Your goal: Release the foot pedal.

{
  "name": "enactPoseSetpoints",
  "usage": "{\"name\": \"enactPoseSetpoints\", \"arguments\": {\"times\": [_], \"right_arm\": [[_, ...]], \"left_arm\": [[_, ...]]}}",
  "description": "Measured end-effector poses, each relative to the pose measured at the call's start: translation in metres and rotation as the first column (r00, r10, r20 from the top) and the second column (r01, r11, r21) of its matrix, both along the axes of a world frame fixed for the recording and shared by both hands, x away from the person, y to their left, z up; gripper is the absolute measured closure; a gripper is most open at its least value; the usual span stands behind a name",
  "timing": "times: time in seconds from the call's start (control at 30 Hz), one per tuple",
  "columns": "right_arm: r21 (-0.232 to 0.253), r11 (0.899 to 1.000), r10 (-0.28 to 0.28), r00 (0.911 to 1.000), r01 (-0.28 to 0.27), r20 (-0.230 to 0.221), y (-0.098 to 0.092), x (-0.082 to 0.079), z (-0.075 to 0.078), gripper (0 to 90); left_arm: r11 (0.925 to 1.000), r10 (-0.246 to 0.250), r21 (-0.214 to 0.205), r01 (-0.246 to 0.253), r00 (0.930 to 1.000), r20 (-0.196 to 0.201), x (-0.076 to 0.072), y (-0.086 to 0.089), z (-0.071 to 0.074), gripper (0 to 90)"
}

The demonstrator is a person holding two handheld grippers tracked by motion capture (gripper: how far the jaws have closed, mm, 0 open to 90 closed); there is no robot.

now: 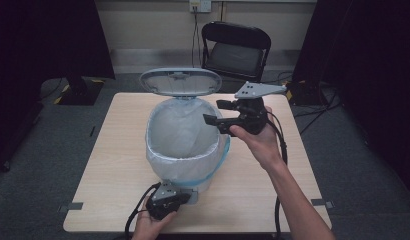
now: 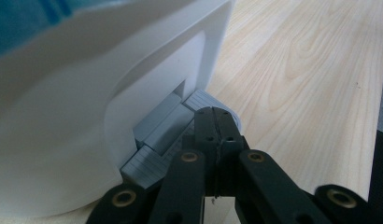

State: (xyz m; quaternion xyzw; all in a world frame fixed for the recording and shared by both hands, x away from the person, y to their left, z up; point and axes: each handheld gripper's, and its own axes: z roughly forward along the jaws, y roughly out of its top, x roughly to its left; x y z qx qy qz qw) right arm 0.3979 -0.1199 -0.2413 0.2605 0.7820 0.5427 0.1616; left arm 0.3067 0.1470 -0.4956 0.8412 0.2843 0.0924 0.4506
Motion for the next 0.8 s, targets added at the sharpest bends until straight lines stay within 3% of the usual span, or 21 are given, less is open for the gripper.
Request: {"name": "enactPoseSetpoints", "arguments": {"times": [0.13, 0.5, 0.7, 0.77, 0.8], "right_arm": [[-0.005, 0.998, -0.060, 0.9982, 0.060, 0.007, -0.019, 0.001, 0.000, 37.1], [0.014, 0.991, -0.134, 0.9909, 0.134, -0.013, -0.055, 0.002, -0.011, 33.8], [0.003, 0.982, -0.186, 0.9819, 0.187, -0.033, -0.074, 0.002, -0.023, 32.0], [-0.021, 0.975, -0.223, 0.9739, 0.222, -0.044, -0.083, 0.004, -0.031, 35.4], [-0.021, 0.975, -0.223, 0.9739, 0.222, -0.044, -0.083, 0.004, -0.031, 35.4]], "left_arm": [[1.0000, 0.000, 0.000, 0.000, 1.0000, 0.000, 0.000, 0.000, 0.000, 90.0], [1.0000, 0.000, 0.000, 0.000, 1.0000, 0.000, 0.000, 0.000, 0.000, 90.0], [1.0000, 0.006, 0.004, -0.006, 1.0000, -0.001, 0.000, 0.000, 0.000, 90.0], [1.0000, 0.004, 0.001, -0.004, 1.0000, -0.002, 0.000, 0.000, 0.000, 90.0], [1.0000, 0.003, 0.000, -0.003, 1.0000, -0.001, 0.000, 0.000, 0.000, 90.0]]}}
